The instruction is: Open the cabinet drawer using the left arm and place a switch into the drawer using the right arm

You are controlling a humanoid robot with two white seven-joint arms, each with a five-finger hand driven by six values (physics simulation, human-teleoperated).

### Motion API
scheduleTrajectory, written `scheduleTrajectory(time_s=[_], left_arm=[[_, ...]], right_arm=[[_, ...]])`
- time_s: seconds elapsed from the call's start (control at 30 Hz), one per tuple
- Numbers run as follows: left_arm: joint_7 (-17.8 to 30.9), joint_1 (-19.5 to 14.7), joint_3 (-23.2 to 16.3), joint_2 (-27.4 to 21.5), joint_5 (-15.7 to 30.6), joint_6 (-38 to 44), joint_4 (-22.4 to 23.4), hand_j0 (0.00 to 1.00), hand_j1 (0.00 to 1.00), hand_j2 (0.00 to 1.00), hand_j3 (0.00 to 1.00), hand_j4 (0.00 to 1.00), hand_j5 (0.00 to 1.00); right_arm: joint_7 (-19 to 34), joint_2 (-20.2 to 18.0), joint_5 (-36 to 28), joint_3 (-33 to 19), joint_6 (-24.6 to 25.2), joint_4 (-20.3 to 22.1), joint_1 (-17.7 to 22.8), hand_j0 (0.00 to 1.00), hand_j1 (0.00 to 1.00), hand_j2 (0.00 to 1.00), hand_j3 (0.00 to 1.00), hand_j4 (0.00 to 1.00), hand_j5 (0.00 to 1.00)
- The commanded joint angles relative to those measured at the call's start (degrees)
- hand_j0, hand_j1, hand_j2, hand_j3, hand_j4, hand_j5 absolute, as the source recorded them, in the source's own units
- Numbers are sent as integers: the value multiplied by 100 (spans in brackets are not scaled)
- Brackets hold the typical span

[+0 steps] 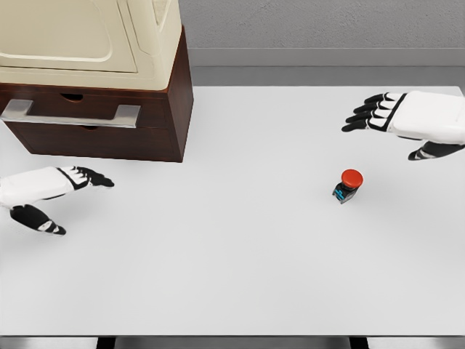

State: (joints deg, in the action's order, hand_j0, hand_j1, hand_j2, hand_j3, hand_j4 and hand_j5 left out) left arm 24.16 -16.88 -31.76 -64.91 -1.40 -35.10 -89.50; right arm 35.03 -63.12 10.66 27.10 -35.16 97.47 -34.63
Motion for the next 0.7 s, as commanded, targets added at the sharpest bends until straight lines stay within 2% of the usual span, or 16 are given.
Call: scheduleTrajectory(time_s=[0.0, 0.1, 0.17, 0.2, 0.23, 0.27, 0.43, 0.47, 0.53, 0.6, 0.67], left_arm=[[-25, 0, -5, 101, 34, 10, -68, 100, 100, 100, 100, 100, 100], [27, -9, -14, 172, 8, 10, -103, 100, 100, 100, 100, 100, 100], [27, -79, -260, 154, -1, 10, -349, 100, 100, 100, 100, 100, 100], [36, -184, -479, 154, -18, 10, -542, 100, 100, 100, 100, 100, 100], [45, -483, -840, 137, -18, 10, -779, 100, 100, 100, 100, 100, 100], [45, -615, -919, 136, -10, 10, -911, 100, 100, 100, 100, 100, 100], [19, -861, -920, 119, 52, 10, -1149, 100, 100, 100, 100, 100, 100], [10, -1019, -911, 75, 192, 10, -1149, 100, 100, 100, 100, 100, 100], [10, -1423, -928, -364, 710, 10, -1123, 100, 100, 100, 100, 100, 100], [1, -2038, -1271, -804, 1203, 10, -973, 100, 100, 100, 100, 100, 100], [-17, -2496, -1701, -892, 1300, 10, -508, 100, 100, 100, 100, 100, 100]], right_arm=[[-3, -7, -29, 6, 16, 0, 0, 100, 100, 100, 100, 100, 100], [-3, -7, -46, -3, 16, 18, 0, 100, 100, 100, 100, 100, 100], [-3, -16, -64, 93, 16, 1, 18, 100, 100, 100, 100, 100, 100], [-3, -16, -29, 172, 16, -8, 35, 100, 100, 100, 100, 100, 100], [-3, -25, 252, 348, 16, -17, 26, 100, 100, 100, 100, 100, 100], [-3, -7, 340, 743, 16, -17, 18, 100, 100, 100, 100, 100, 100], [-3, 72, 551, 876, 16, -35, 18, 100, 100, 100, 100, 100, 100], [-3, 72, 551, 876, 16, -35, 18, 100, 100, 100, 100, 100, 100], [-3, 81, 551, 884, 16, -35, 18, 100, 100, 100, 100, 100, 100], [-3, 125, 551, 884, 16, -26, 18, 100, 100, 100, 100, 100, 100], [-3, 274, 560, 902, 16, -26, 18, 100, 100, 100, 100, 100, 100]])
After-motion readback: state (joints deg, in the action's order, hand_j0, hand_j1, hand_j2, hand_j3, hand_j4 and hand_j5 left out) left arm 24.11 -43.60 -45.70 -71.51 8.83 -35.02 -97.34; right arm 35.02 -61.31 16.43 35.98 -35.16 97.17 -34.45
